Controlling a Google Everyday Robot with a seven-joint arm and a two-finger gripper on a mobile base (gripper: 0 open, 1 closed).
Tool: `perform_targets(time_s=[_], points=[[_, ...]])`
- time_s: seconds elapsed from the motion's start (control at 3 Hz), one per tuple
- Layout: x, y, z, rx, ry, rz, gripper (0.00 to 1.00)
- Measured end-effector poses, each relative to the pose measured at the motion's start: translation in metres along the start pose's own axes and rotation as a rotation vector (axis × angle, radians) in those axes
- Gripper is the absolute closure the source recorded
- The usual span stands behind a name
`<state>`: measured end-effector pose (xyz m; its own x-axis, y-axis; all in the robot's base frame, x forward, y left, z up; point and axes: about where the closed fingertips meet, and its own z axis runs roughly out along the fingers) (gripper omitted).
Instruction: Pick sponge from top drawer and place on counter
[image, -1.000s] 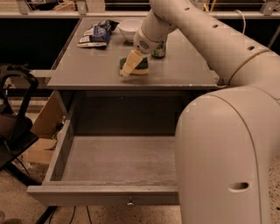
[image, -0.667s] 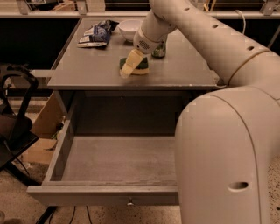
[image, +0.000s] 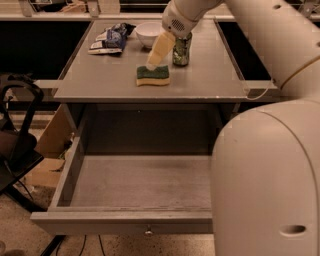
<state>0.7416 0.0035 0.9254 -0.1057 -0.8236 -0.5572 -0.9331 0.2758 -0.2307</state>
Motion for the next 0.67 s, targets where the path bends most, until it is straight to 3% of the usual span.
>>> perform_targets(time_s=[0.33,0.67], points=[[0.016,-0.008,-0.07,0.07,-0.03,0.037,0.0],[0.053,-0.012,-0.15,0.201,-0.058,0.159,0.0]])
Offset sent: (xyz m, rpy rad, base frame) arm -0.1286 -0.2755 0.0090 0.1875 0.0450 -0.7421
